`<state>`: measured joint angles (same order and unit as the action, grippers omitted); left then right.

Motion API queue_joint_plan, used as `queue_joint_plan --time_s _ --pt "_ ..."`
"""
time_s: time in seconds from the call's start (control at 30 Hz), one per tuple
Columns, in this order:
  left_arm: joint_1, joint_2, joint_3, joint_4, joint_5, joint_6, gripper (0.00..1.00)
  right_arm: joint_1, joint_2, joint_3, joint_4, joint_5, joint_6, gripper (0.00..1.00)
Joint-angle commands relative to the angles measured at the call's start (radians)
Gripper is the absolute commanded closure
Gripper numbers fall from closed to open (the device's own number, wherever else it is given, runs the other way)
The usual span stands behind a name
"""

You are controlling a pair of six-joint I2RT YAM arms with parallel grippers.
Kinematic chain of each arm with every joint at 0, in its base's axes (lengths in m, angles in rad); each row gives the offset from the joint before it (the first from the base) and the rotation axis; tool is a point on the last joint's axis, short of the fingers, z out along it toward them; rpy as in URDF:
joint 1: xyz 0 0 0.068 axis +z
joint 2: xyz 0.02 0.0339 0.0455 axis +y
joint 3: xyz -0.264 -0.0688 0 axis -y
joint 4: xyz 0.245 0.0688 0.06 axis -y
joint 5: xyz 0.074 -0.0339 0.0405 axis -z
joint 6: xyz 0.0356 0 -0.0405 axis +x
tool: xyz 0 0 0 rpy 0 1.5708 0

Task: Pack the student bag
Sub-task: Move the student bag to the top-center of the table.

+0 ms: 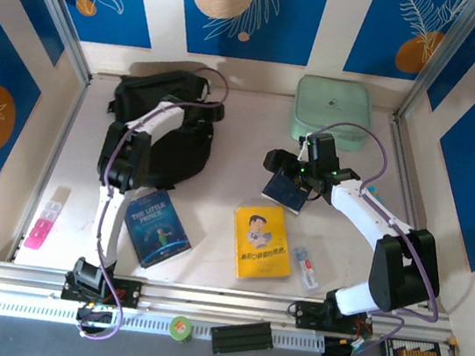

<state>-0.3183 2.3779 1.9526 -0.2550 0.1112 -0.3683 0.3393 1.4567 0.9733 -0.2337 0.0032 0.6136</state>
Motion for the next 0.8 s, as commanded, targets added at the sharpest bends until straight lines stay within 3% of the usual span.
queue_joint_plan --time_s 0.0,0.1,0.2,0.37,0.47,0.6,0.77 --pt "-0.082 -0.029 -0.091 0.032 0.066 -0.077 0.34 -0.001 -0.037 -0.018 -0.021 0.048 0.051 0.01" --pt "-0.126 -0.112 -0.179 0.130 0.090 -0.154 0.33 -0.012 -0.060 -0.044 -0.004 0.005 0.059 0.00" --pt "-0.134 -0.203 -0.218 0.121 0.102 -0.216 0.31 -0.013 -0.090 -0.075 0.030 -0.033 0.075 0.01" --pt "-0.092 -0.479 -0.450 0.062 0.055 -0.217 0.18 0.010 -0.092 -0.086 0.032 -0.064 0.123 0.01" --pt "-0.049 -0.637 -0.630 0.041 0.052 -0.237 0.16 0.038 -0.049 -0.085 0.069 -0.106 0.165 0.01" --pt "-0.030 -0.780 -0.826 0.004 0.025 -0.238 0.19 0.102 0.078 -0.024 0.114 -0.146 0.244 0.02" --pt "-0.031 -0.835 -0.976 0.016 0.058 -0.242 0.32 0.200 0.260 0.125 0.106 -0.153 0.313 0.08"
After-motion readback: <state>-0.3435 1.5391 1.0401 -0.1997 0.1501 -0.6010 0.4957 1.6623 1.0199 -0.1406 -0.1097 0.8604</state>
